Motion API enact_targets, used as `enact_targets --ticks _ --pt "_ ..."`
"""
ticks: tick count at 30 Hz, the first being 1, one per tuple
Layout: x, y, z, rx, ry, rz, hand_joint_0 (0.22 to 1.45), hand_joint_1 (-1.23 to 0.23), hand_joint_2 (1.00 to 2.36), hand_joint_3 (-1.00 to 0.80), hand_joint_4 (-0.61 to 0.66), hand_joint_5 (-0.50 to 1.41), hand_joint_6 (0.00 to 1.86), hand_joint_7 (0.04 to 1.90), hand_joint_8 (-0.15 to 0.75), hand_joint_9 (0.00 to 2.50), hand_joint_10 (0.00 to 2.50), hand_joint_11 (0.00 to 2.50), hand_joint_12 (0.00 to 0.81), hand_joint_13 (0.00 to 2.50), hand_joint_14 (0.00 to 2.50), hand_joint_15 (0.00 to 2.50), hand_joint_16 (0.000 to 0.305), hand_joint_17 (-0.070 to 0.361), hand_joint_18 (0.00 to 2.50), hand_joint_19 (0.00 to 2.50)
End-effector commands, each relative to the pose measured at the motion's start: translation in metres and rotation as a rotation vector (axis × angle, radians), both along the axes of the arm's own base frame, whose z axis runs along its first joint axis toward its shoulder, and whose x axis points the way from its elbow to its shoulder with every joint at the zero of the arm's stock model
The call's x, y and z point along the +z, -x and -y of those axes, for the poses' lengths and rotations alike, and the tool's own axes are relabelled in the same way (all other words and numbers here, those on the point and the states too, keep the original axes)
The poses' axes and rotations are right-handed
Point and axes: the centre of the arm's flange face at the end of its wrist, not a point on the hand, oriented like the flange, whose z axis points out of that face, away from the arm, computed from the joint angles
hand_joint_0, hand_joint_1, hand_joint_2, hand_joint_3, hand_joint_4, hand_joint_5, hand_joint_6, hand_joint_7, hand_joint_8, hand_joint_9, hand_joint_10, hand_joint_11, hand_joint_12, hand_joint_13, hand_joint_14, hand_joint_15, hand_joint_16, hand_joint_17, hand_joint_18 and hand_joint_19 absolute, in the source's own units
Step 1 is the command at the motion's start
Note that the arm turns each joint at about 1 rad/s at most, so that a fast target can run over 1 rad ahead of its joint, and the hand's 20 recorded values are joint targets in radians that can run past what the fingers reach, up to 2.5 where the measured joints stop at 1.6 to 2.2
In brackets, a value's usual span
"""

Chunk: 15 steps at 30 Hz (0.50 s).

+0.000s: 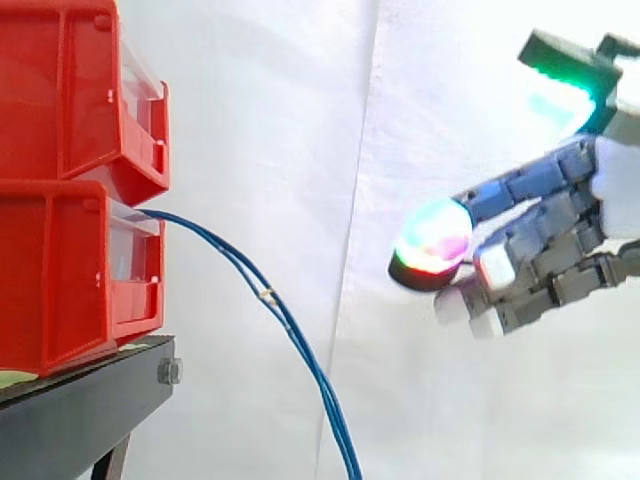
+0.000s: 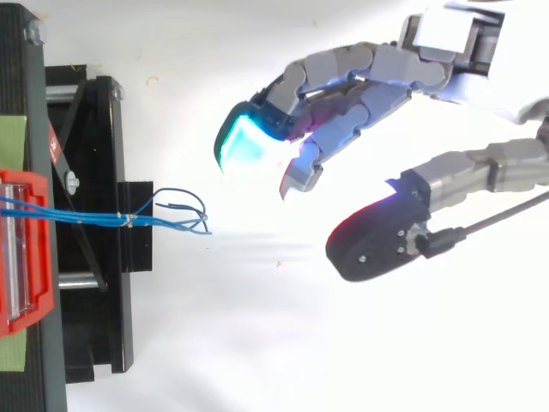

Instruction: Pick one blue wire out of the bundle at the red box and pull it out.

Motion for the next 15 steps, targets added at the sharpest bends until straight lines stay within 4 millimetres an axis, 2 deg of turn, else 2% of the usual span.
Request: enact_targets --ticks 1,2,3,4,7,15 --pt "-0.020 -0.006 0.003 -0.005 0.049 -0.028 0.50 -0.60 1.00 -0.50 0.37 -0.16 0.50 0.79 0.352 0.80 0.01 0.45 0.451 0.61 0.00 0.15 0.061 0.137 0.51 0.24" --pt "-0.029 -0.010 0.001 -0.004 0.052 -0.024 0.50 -0.60 1.00 -0.50 0.37 -0.16 0.50 0.79 0.351 0.80 0.01 0.44 0.450 0.61 0.00 0.15 0.061 0.137 0.52 0.24" --pt "-0.029 -0.010 0.001 -0.004 0.052 -0.024 0.50 -0.60 1.00 -0.50 0.37 -0.16 0.50 0.79 0.351 0.80 0.01 0.45 0.449 0.61 0.00 0.15 0.061 0.137 0.52 0.24" --pt "-0.040 -0.025 0.000 -0.003 0.048 0.016 0.51 -0.60 1.00 -0.50 0.37 -0.16 0.50 0.80 0.350 0.81 0.01 0.45 0.453 0.64 0.00 0.17 0.061 0.137 0.53 0.26" --pt "-0.053 -0.033 0.000 -0.006 0.051 0.022 0.51 -0.58 1.00 -0.50 0.38 -0.16 0.50 0.80 0.356 0.83 0.01 0.45 0.456 0.70 0.01 0.20 0.061 0.137 0.58 0.28" --pt "-0.052 -0.034 0.000 -0.007 0.135 0.011 0.52 -0.58 1.00 -0.50 0.38 -0.16 0.50 0.80 0.358 0.84 0.01 0.44 0.449 0.72 0.01 0.21 0.060 0.135 0.61 0.30"
